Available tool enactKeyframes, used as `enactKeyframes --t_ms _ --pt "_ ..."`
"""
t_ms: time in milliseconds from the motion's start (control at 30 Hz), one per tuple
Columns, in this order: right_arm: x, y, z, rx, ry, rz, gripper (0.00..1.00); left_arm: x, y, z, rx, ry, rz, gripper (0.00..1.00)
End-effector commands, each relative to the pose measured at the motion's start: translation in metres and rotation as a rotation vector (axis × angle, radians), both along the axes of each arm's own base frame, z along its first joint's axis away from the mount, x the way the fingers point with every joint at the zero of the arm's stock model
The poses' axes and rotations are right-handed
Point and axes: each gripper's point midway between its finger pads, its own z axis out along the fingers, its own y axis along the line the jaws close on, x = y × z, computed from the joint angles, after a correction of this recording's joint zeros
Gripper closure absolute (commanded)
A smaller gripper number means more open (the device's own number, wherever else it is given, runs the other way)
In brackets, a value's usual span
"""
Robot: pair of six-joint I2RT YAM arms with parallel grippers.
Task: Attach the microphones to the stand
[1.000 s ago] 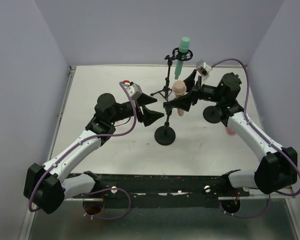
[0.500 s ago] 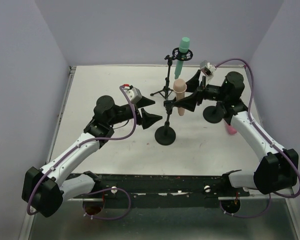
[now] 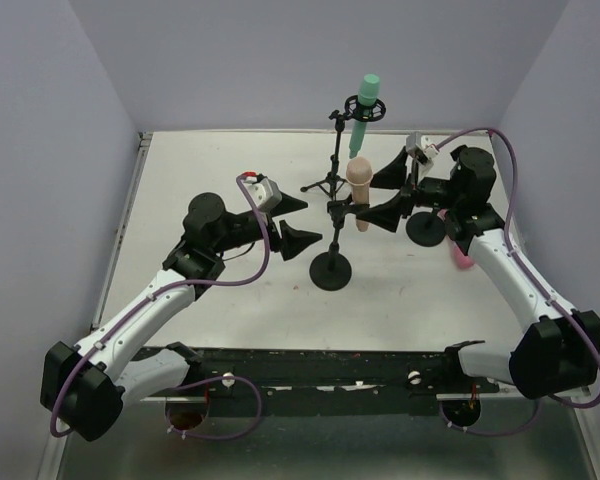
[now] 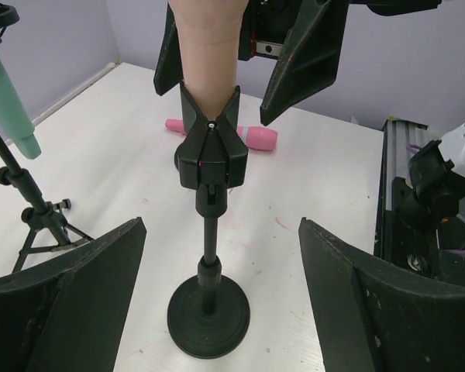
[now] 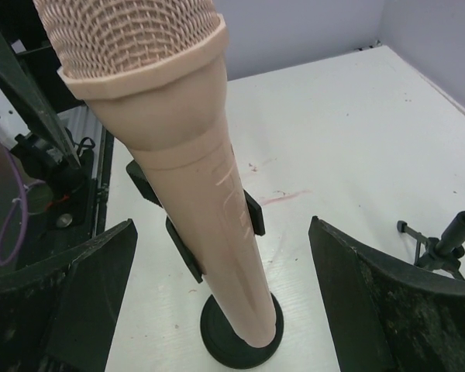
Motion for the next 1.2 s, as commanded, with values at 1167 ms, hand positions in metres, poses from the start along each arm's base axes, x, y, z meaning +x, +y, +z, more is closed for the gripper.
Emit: enactKeyframes --t_ms 1167 --pt "0.001 0.009 -0.068 -0.053 -0.115 0.026 0.34 0.032 -0.044 0.010 0.048 -0.209 0.042 0.30"
